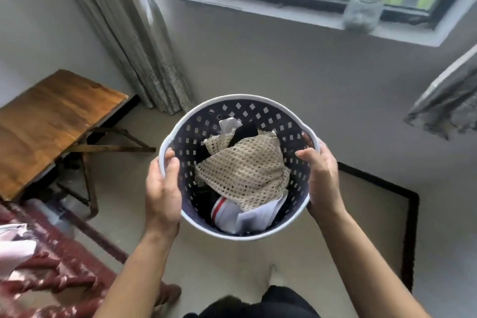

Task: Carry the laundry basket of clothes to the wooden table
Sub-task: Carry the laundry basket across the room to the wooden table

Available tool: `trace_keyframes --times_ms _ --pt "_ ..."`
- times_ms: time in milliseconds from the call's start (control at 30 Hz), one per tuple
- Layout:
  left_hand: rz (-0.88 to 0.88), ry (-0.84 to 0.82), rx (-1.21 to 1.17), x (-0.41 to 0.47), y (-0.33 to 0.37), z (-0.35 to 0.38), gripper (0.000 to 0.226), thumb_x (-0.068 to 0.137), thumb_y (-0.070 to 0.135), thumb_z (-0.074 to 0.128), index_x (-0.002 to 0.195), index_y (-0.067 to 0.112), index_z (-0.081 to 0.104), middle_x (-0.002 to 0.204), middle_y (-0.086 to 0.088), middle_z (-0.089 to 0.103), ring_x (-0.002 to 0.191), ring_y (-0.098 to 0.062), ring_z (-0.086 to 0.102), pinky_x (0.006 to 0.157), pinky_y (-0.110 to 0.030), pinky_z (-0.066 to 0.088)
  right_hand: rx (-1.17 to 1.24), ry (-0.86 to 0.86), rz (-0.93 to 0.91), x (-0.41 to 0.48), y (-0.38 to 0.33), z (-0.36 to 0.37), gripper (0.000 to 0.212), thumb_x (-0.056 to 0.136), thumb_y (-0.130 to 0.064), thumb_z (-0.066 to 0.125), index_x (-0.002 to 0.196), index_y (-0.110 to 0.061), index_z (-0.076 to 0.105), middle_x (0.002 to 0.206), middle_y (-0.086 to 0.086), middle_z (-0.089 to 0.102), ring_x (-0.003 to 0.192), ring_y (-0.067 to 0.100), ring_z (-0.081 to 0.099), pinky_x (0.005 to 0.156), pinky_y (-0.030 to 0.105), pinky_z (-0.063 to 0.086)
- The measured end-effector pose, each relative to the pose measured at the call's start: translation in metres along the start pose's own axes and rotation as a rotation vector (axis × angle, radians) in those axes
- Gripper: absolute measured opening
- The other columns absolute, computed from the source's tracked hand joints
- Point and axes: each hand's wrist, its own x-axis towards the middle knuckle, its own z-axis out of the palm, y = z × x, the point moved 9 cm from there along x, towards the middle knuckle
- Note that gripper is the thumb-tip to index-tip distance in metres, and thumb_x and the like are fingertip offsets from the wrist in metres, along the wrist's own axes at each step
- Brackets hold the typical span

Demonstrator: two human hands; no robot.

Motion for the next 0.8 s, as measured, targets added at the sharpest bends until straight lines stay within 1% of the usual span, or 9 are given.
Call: trace_keyframes --times_ms 100,167,233,367,467,500,667,733,800 --pt "-0.017 0.130 -0.013 0.045 0.003 -0.009 0.026 0.100 0.028 0.053 0.122 0.017 0.061 0.116 -0.002 0.069 0.106 -0.015 0.066 0.096 -0.028 0.053 -0.042 -0.125 0.003 0.062 -0.010 0.064 0.057 0.064 -0.032 0.066 0.119 -0.023 0.076 0.129 0.023 0.078 0.126 0.048 0.070 0.114 0.068 0.051" --pt "-0.018 0.209 -0.026 0.076 0.001 -0.018 0.034 0.099 0.033 0.052 0.128 0.017 0.061 0.127 -0.008 0.069 0.119 -0.022 0.065 0.105 -0.035 0.050 -0.049 -0.203 0.014 0.099 -0.011 0.109 0.050 0.062 -0.033 0.066 0.110 -0.029 0.078 0.127 0.026 0.077 0.124 0.052 0.069 0.112 0.070 0.051" --pt "-0.020 0.290 -0.035 0.109 -0.003 -0.026 0.037 0.104 0.026 0.048 0.136 0.012 0.058 0.138 -0.010 0.064 0.130 -0.024 0.060 0.113 -0.038 0.045 -0.083 -0.282 0.030 0.134 -0.007 0.153 0.050 0.061 -0.032 0.066 0.109 -0.030 0.078 0.126 0.027 0.077 0.121 0.052 0.070 0.112 0.070 0.052" --pt "-0.046 0.416 -0.097 0.187 -0.017 -0.031 0.038 0.105 0.021 0.047 0.139 0.010 0.058 0.142 -0.009 0.063 0.133 -0.022 0.058 0.118 -0.042 0.041 -0.108 -0.379 0.086 0.204 0.010 0.236 0.047 0.057 -0.032 0.067 0.103 -0.029 0.080 0.110 0.017 0.080 0.100 0.031 0.070 0.099 0.056 0.057" --pt "-0.072 0.451 -0.134 0.262 -0.023 -0.028 0.029 0.099 0.029 0.051 0.124 0.022 0.064 0.138 -0.009 0.066 0.131 -0.025 0.061 0.116 -0.048 0.042 -0.121 -0.414 0.101 0.259 0.013 0.299 0.037 0.060 -0.026 0.067 0.096 -0.027 0.079 0.097 0.010 0.074 0.093 0.029 0.063 0.089 0.048 0.051" --pt "-0.082 0.464 -0.147 0.286 -0.021 -0.028 0.031 0.098 0.030 0.052 0.125 0.022 0.063 0.138 -0.008 0.066 0.132 -0.024 0.060 0.116 -0.048 0.042 -0.122 -0.425 0.106 0.277 0.011 0.320 0.033 0.063 -0.022 0.066 0.094 -0.025 0.078 0.095 0.009 0.071 0.091 0.029 0.061 0.087 0.047 0.050" --pt "-0.038 0.475 -0.170 0.407 0.015 -0.015 0.036 0.106 0.011 0.046 0.138 -0.002 0.053 0.145 -0.018 0.059 0.138 -0.029 0.054 0.118 -0.045 0.039 -0.122 -0.441 0.084 0.361 -0.011 0.405 0.030 0.065 -0.023 0.066 0.094 -0.023 0.077 0.096 0.011 0.069 0.093 0.030 0.062 0.089 0.051 0.053" --pt "-0.022 0.476 -0.143 0.449 0.029 -0.010 0.033 0.105 0.010 0.046 0.135 -0.001 0.055 0.144 -0.016 0.059 0.136 -0.026 0.055 0.118 -0.042 0.040 -0.104 -0.438 0.087 0.393 -0.014 0.435 0.029 0.060 -0.030 0.067 0.085 -0.033 0.080 0.097 0.010 0.071 0.096 0.032 0.065 0.097 0.062 0.057" --pt "-0.013 0.484 -0.141 0.488 0.037 -0.008 0.023 0.105 0.011 0.047 0.124 0.011 0.061 0.144 -0.014 0.060 0.137 -0.024 0.055 0.117 -0.041 0.041 -0.088 -0.461 0.097 0.423 -0.012 0.467 0.026 0.061 -0.031 0.067 0.079 -0.042 0.081 0.098 0.009 0.072 0.097 0.033 0.066 0.099 0.060 0.057"
